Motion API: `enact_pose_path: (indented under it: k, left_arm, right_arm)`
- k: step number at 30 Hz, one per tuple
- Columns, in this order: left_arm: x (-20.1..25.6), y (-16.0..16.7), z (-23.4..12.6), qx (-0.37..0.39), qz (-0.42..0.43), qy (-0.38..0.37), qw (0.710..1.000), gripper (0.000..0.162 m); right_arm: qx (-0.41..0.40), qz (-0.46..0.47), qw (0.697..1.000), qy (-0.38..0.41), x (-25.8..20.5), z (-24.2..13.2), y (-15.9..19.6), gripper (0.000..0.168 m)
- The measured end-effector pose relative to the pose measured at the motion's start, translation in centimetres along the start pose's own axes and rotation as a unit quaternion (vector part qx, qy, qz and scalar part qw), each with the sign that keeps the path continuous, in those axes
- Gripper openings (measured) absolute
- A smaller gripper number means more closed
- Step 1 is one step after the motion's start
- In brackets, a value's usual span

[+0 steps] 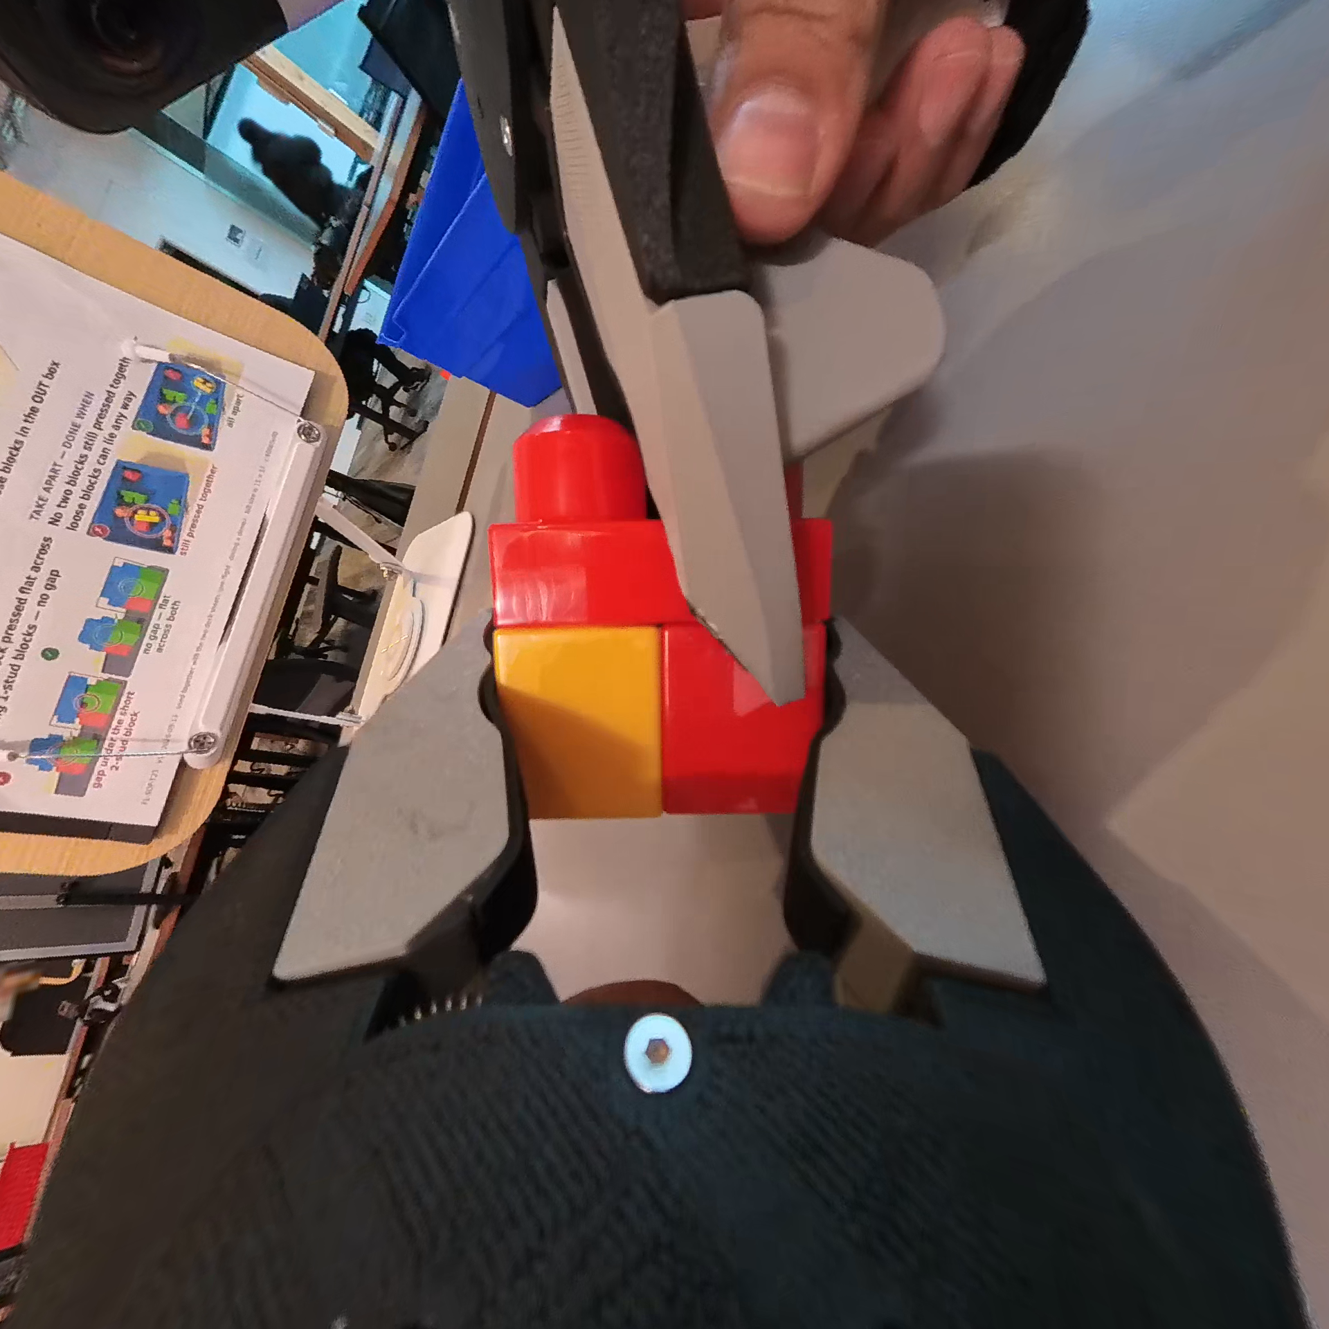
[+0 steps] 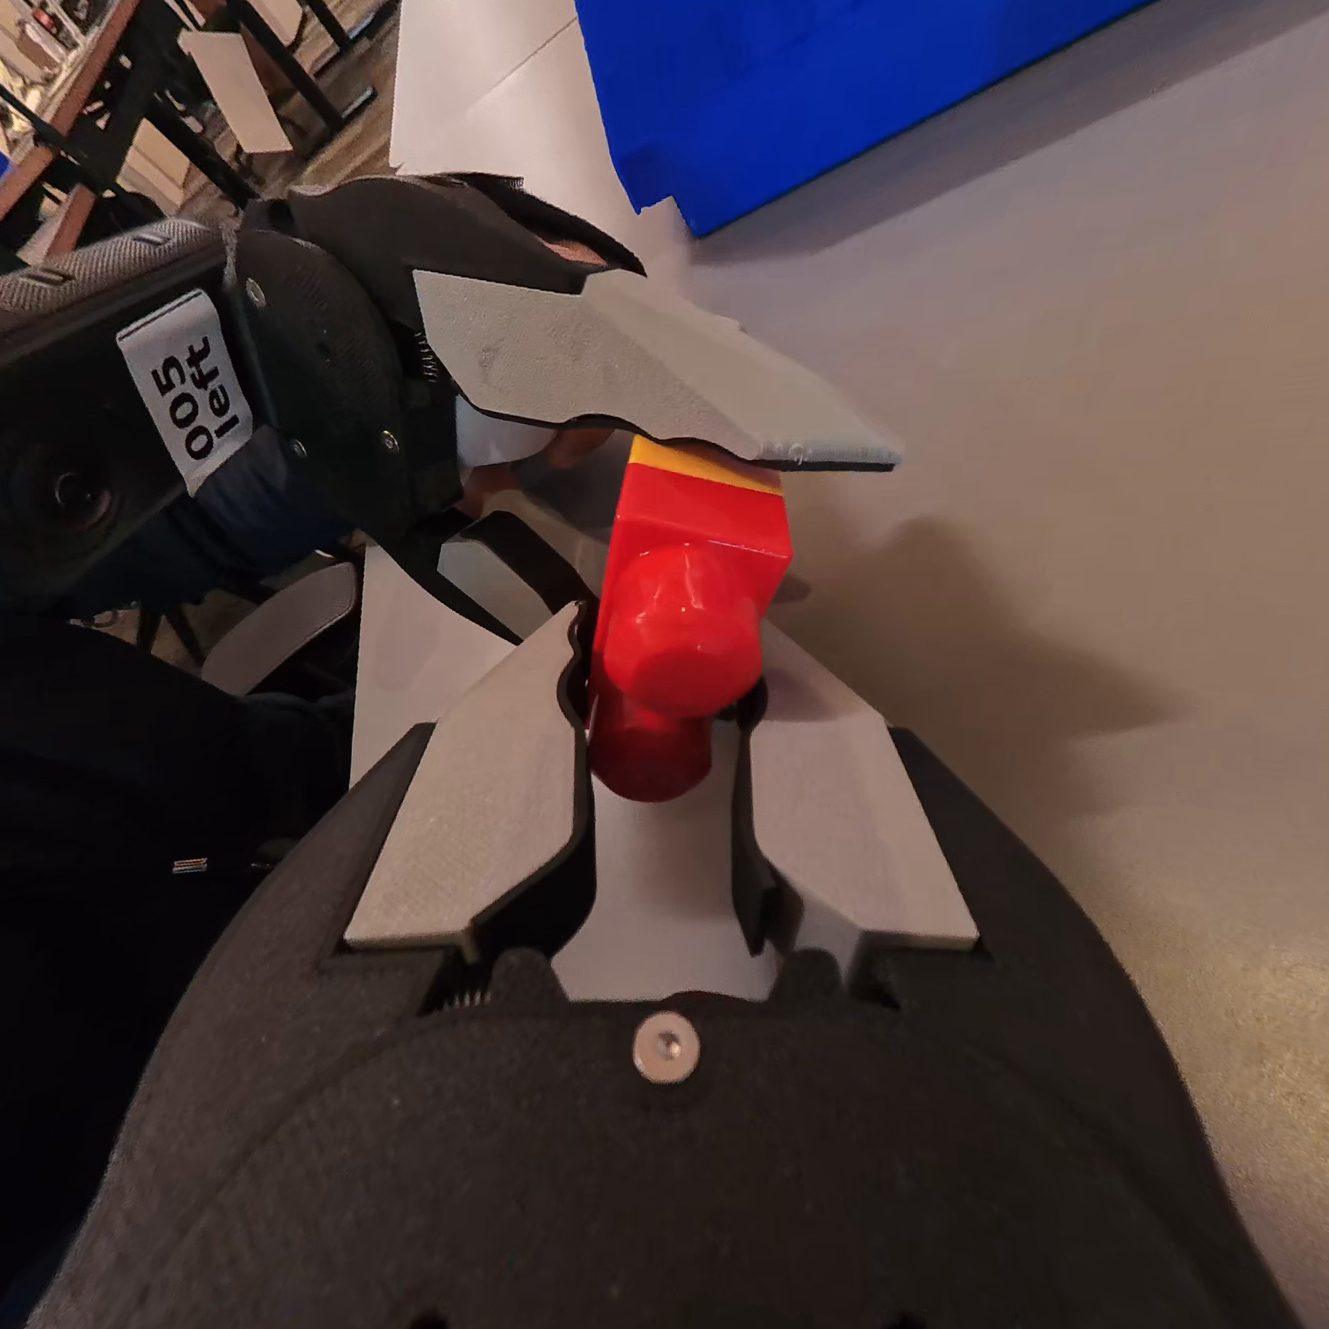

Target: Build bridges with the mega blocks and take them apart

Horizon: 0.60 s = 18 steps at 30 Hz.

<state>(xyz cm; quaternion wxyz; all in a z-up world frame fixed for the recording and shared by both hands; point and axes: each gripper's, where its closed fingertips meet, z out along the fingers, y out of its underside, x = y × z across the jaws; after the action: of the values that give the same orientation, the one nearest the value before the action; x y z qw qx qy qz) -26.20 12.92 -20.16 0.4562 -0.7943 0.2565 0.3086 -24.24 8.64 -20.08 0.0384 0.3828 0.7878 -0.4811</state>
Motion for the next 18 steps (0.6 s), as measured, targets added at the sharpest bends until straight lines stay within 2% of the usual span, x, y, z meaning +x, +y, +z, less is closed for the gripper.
enact_pose_path:
  k: [6,13,16,18]
  left_arm:
    - [-0.7,0.0,-0.1,0.005,-0.028,-0.010,1.000,0.086]
    - [-3.1,1.4,-0.5,0.006,-0.140,-0.030,0.990,0.085]
    - [-3.1,1.2,-0.5,0.016,-0.166,-0.019,0.986,0.085]
    - [-2.8,0.8,-0.5,0.020,-0.166,-0.013,0.986,0.085]
  right_arm:
    - [0.024,0.010,1.000,-0.008,0.0,-0.5,-0.8,0.037]
    - [0.129,0.019,0.991,0.010,1.0,-2.8,-3.8,0.031]
    - [0.172,0.026,0.984,0.036,1.6,-2.7,-5.1,0.043]
    - [0.187,0.031,0.981,0.039,1.7,-2.1,-5.5,0.045]
